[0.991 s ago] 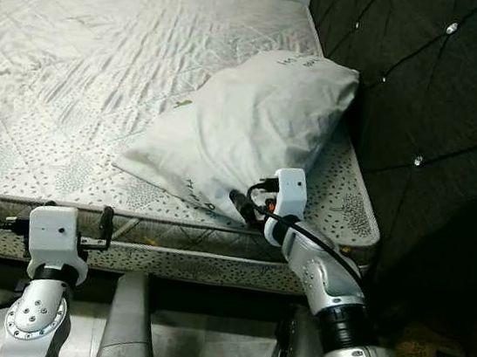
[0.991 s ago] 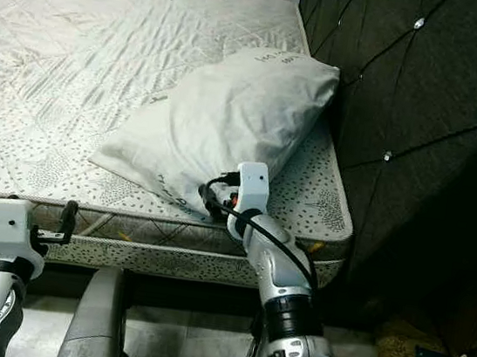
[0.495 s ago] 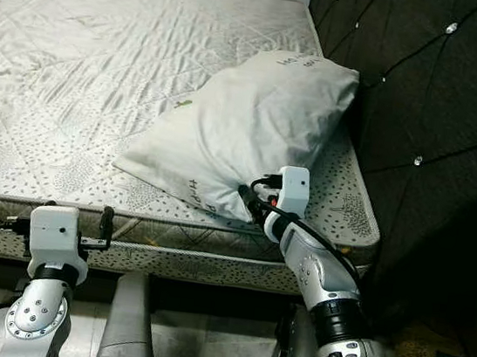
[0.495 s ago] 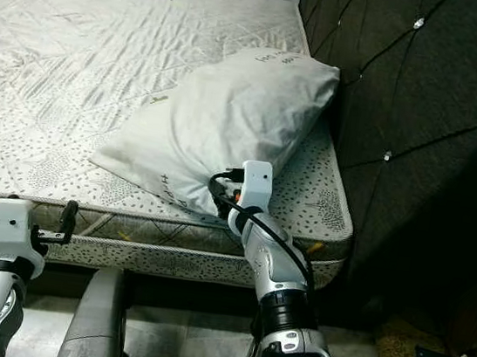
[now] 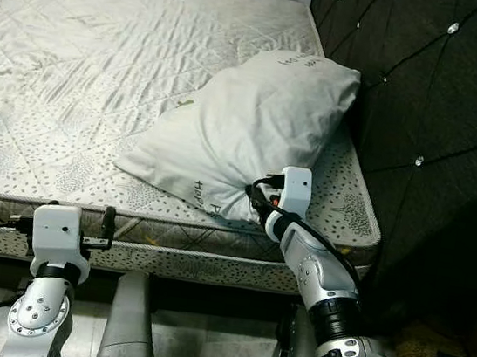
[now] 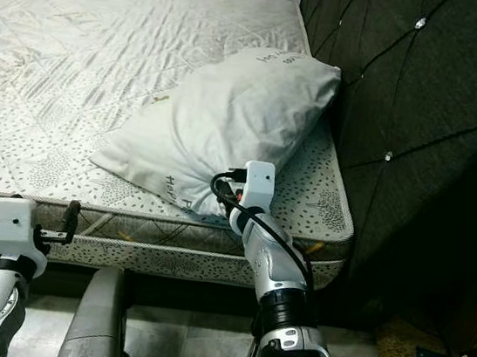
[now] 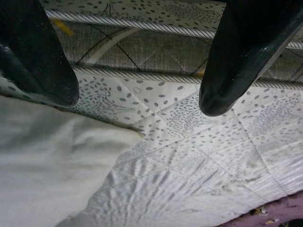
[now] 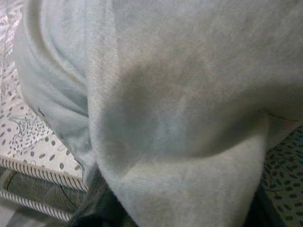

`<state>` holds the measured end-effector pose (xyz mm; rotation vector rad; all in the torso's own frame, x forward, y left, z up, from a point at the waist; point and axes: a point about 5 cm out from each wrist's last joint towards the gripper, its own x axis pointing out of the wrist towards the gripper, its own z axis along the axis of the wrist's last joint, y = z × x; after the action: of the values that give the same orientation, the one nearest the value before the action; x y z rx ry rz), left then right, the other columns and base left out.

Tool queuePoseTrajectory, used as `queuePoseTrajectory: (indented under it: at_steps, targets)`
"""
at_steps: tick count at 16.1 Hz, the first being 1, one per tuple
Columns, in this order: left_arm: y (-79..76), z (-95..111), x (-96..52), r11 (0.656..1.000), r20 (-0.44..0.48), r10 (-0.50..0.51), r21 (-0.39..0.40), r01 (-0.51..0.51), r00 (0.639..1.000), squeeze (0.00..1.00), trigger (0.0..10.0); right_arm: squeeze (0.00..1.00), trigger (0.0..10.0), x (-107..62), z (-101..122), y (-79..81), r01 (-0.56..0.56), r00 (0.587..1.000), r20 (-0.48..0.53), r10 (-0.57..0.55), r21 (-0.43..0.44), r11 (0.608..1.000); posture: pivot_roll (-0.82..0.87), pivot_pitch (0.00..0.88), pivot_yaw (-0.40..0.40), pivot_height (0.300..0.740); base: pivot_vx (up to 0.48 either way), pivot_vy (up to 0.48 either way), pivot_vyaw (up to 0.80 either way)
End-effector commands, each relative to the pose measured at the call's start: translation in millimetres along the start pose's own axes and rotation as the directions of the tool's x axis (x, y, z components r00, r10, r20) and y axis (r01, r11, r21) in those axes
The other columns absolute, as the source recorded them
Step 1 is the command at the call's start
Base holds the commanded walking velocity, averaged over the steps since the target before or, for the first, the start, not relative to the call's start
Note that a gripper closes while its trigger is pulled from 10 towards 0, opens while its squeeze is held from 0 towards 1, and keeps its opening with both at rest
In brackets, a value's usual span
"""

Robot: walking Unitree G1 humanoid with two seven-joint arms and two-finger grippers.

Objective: Clean up the room

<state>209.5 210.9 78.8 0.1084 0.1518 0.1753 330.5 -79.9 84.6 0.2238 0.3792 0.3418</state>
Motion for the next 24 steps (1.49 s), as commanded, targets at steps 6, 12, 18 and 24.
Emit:
queuePoseTrajectory:
  at_steps: [6, 12, 18, 24]
  targets:
    - [-8.0, 0.0, 10.8, 1.000, 0.001, -0.029, 0.010, 0.029, 1.000, 0.00, 10.0, 0.00, 0.0, 6.1, 58.6, -44.2, 0.100, 0.987, 0.138, -0.083, -0.117, 0.988, 0.15, 0.000, -0.014, 0.518, 0.000, 0.000, 0.00]
    - [-13.7, 0.8, 19.2, 0.999, 0.011, -0.034, -0.002, 0.034, 0.999, 0.00, 10.0, 0.00, 0.0, -42.0, 140.4, -148.2, 0.475, 0.844, 0.329, -0.424, -0.092, 0.875, 0.12, 0.000, -0.003, 0.518, 0.000, 0.000, 0.00]
    - [-14.8, 2.3, 26.2, 0.999, 0.022, -0.047, 0.013, 0.046, 0.999, 0.00, 10.0, 0.00, 0.0, -81.9, 137.7, -196.3, 0.658, 0.716, 0.369, -0.592, -0.076, 0.749, 0.11, 0.000, 0.001, 0.518, 0.000, 0.000, 0.00]
    - [-17.2, 0.7, 30.0, 0.998, 0.022, -0.055, 0.012, 0.054, 0.998, 0.00, 10.0, 0.00, 0.0, -76.6, 31.7, -163.4, 0.585, 0.795, 0.269, -0.544, -0.097, 0.806, 0.07, 0.000, 0.015, 0.518, 0.000, 0.000, 0.00]
